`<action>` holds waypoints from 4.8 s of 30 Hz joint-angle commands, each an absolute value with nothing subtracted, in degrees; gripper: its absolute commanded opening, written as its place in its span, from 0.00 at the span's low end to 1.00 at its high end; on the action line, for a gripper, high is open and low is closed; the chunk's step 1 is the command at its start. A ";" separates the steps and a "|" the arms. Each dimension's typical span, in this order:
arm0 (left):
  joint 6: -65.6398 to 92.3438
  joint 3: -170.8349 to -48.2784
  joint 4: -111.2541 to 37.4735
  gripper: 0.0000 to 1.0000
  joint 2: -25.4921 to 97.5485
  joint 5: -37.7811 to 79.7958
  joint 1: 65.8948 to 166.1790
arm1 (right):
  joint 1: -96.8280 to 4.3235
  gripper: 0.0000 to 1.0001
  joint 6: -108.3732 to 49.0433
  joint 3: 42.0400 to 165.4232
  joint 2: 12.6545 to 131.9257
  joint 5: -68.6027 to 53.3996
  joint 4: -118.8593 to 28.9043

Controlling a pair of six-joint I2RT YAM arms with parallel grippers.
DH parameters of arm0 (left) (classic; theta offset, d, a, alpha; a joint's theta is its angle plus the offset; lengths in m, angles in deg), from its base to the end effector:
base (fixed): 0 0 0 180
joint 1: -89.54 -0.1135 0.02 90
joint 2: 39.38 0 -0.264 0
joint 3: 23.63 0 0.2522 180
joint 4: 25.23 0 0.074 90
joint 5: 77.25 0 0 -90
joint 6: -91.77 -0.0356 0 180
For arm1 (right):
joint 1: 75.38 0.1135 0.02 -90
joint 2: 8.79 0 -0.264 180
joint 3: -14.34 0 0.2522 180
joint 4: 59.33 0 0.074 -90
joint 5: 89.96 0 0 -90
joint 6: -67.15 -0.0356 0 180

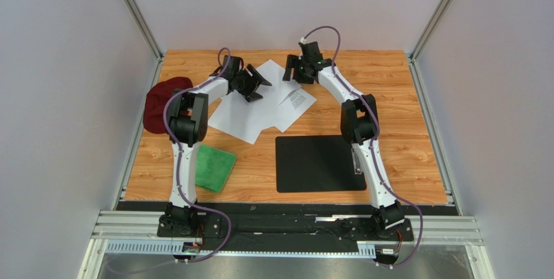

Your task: Put the files into the folder

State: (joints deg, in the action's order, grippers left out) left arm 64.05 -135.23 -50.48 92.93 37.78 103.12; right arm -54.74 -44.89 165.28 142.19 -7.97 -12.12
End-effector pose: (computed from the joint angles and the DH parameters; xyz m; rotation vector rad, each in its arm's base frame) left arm 0.4898 -0.1338 0.1432 -0.8522 2.4443 -1.0924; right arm 0.5384 0.2081 0.1612 -0.0372 2.4482 0.5082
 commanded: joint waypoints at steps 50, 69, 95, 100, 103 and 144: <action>59.69 -135.39 -54.73 0.77 92.55 39.55 102.19 | -56.57 0.82 -58.17 146.05 128.93 -30.02 -38.88; 59.34 -135.21 -53.32 0.77 92.19 40.69 102.02 | -56.83 0.78 -81.13 129.25 126.56 -32.39 -66.86; 36.75 -117.30 -65.10 0.84 40.61 34.89 113.95 | -48.85 0.00 -105.01 78.31 62.66 9.51 -33.46; 36.84 -109.29 -63.78 0.84 37.00 33.75 119.94 | -44.36 0.00 -117.49 58.30 44.33 18.93 -25.18; 37.19 -106.83 -62.90 0.83 37.17 33.40 123.46 | -40.06 0.00 -123.19 53.42 35.61 25.60 -19.58; 35.52 -94.60 -67.21 0.82 49.99 17.93 131.02 | -18.15 0.91 -86.16 62.10 33.57 24.90 11.30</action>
State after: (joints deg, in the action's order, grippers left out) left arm 37.15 -94.25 -69.39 47.71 18.79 130.77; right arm -16.73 -94.99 61.35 35.50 21.03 11.66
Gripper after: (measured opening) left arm 0.819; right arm 0.910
